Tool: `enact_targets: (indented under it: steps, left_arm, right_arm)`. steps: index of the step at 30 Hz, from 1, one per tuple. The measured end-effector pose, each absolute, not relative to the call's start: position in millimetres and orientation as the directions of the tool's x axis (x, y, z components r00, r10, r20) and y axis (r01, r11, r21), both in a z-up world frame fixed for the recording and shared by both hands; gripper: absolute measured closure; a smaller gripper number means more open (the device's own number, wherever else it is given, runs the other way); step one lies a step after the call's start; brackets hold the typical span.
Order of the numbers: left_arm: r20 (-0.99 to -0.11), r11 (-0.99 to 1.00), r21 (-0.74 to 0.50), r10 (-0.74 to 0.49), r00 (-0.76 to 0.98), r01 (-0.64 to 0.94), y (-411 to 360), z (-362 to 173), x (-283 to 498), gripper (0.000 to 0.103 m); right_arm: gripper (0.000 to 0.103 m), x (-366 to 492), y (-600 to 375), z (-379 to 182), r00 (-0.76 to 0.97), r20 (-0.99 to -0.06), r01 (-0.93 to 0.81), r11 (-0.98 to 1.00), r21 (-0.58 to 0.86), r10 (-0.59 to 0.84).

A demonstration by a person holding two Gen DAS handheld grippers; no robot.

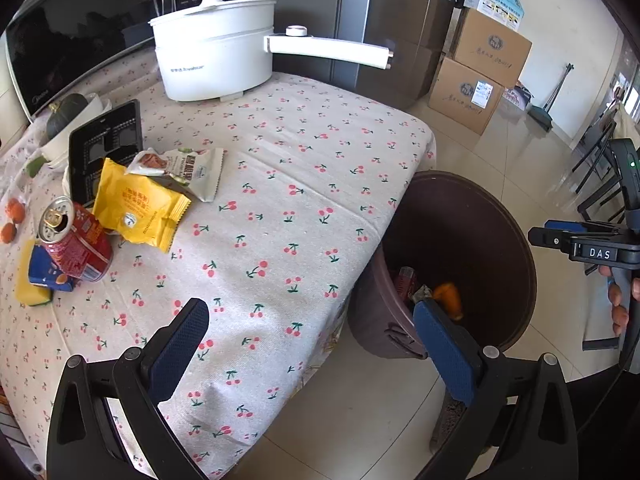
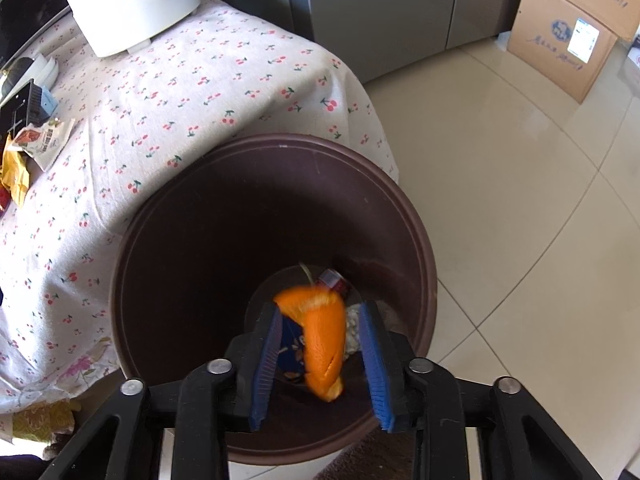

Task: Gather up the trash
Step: 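Withdraw both grippers from the bin back toward the table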

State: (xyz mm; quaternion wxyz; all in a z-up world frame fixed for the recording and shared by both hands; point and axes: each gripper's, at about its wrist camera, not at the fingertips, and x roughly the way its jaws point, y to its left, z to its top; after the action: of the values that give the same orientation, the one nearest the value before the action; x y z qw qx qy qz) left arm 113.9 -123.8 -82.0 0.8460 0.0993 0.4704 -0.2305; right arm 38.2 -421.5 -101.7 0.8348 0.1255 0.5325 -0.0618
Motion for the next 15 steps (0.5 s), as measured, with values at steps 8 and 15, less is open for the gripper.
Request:
enact_targets:
  steps: [8,15]
  left_arm:
    - [-0.837,0.893,-0.035,-0.272,0.475,0.449,-90.7,-75.0,111.0,0.000]
    - [-0.835,0.912,-0.048,-0.260,0.486,0.407,-59.9,-70.1,110.1,0.000]
  right_arm:
    - [0.028,48.5,-405.3,-86.9,0.461,-0.886,0.227,0.958,0.174,0.051]
    - [0.024,59.5,-380.2,-77.3,0.479,-0.876,0.177,0.971,0.162,0.059]
